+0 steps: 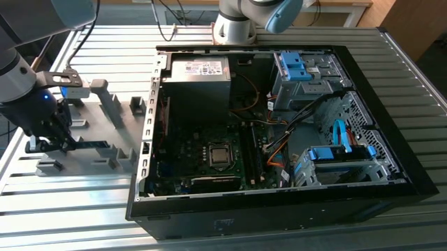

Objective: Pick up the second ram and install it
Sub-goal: 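Pick up the second ram and move it above second insertion slot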

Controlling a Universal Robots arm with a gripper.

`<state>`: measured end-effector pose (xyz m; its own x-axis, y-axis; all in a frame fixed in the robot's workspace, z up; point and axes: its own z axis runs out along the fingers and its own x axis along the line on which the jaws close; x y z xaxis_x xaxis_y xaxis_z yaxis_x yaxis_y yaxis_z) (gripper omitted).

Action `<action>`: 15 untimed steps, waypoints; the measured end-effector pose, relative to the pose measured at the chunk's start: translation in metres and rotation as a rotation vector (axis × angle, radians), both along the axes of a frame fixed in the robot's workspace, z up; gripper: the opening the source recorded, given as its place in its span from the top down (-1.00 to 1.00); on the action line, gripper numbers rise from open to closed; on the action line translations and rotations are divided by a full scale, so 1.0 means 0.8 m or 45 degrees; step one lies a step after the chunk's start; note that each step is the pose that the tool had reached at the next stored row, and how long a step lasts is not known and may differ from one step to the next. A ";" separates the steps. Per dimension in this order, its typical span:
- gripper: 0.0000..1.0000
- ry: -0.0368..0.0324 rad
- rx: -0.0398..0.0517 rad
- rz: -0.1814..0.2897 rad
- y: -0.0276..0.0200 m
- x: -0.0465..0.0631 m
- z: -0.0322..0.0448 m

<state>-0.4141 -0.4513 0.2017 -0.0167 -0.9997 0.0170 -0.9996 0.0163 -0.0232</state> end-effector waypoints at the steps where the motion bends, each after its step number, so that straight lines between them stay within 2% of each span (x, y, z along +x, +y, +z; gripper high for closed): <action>1: 0.72 -0.0001 0.000 0.000 0.0000 0.000 0.0008; 15: 0.72 -0.0001 0.000 0.000 0.0000 0.000 0.0135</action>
